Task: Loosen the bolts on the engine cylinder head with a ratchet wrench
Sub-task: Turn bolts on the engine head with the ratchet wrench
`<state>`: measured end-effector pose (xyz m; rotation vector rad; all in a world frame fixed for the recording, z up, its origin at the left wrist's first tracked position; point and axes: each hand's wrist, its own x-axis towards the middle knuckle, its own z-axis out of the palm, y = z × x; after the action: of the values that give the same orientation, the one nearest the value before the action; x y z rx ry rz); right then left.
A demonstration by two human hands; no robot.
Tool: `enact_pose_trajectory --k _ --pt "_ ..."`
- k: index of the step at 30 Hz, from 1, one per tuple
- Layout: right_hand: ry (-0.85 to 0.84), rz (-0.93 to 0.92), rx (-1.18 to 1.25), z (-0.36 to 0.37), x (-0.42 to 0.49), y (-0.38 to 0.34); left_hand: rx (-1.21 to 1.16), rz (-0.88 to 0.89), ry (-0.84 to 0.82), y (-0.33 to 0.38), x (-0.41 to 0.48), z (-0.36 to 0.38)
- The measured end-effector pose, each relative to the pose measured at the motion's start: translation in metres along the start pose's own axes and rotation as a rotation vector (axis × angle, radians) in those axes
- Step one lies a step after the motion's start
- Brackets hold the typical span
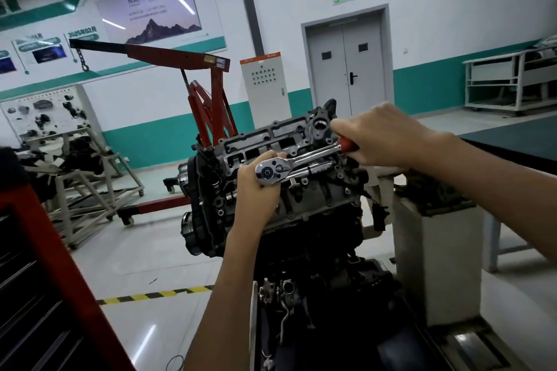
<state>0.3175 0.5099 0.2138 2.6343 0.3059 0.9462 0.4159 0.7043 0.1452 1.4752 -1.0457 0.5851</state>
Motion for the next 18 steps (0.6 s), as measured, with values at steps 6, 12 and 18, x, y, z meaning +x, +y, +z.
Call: enact_pose_trajectory --k 6,12,18 --pt "-0.028 0.240 0.216 0.028 -0.042 -0.051 -0.067 -0.015 0.235 0.000 -0.009 0.012" --pt "0.019 0.542 0.877 0.067 -0.063 -0.166 -0.334 -0.149 0.391 0.007 -0.004 0.031" --pt "-0.010 0.442 0.618 0.062 -0.067 -0.116 -0.098 -0.080 0.199 0.003 -0.003 0.020"
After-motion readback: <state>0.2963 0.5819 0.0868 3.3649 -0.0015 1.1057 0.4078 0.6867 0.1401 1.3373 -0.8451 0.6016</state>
